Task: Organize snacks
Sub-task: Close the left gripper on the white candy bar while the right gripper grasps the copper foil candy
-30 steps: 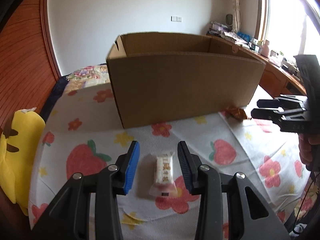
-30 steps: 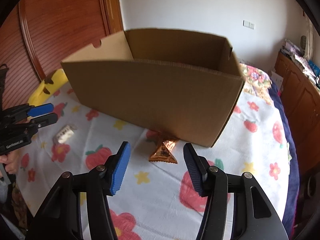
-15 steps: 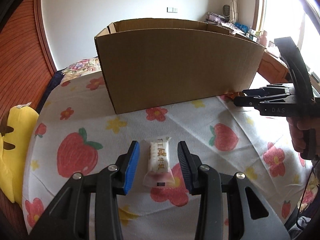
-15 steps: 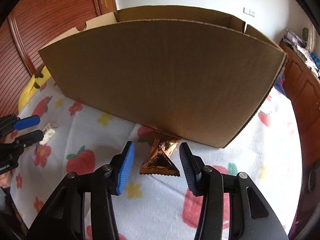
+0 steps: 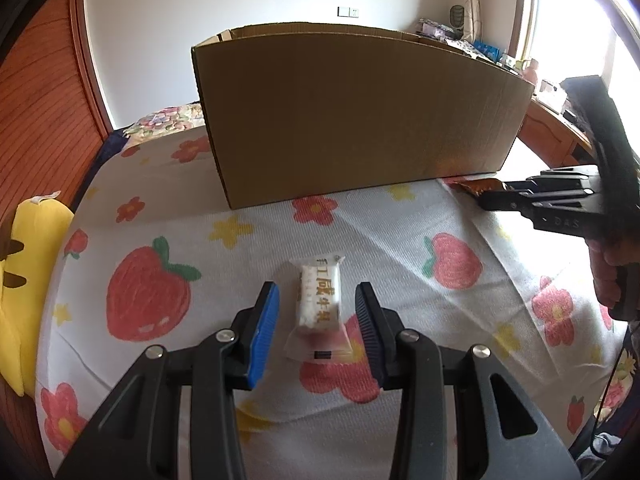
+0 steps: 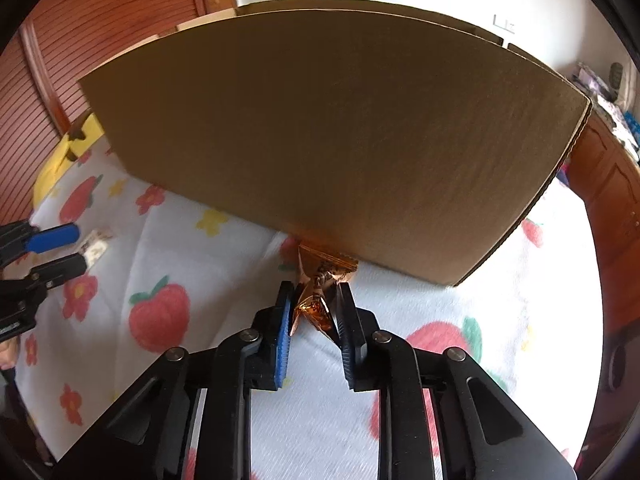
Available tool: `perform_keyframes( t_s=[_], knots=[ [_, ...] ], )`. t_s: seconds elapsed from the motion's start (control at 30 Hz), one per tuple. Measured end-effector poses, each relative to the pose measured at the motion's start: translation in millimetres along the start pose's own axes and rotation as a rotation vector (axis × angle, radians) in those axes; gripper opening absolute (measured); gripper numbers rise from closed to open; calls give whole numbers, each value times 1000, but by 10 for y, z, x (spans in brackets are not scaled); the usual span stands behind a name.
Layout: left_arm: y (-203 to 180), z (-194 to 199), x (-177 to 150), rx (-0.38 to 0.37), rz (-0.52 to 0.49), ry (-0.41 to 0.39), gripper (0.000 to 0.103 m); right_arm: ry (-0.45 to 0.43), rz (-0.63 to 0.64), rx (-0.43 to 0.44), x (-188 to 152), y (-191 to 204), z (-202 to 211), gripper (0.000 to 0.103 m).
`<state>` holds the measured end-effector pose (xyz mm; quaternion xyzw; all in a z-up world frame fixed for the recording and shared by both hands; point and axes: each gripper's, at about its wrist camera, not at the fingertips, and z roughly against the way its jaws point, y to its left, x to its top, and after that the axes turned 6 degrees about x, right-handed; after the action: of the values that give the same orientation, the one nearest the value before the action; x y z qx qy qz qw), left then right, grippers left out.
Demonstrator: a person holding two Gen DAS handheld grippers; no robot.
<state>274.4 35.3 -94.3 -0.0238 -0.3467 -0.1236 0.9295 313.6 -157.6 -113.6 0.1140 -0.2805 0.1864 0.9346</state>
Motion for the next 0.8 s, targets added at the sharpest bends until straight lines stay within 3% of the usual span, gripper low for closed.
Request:
perform_keyframes(
  t_s=[0.8],
  knots=[
    [-132, -115, 54, 36, -18, 33, 39, -68, -6, 40, -583, 76, 506, 19]
  ],
)
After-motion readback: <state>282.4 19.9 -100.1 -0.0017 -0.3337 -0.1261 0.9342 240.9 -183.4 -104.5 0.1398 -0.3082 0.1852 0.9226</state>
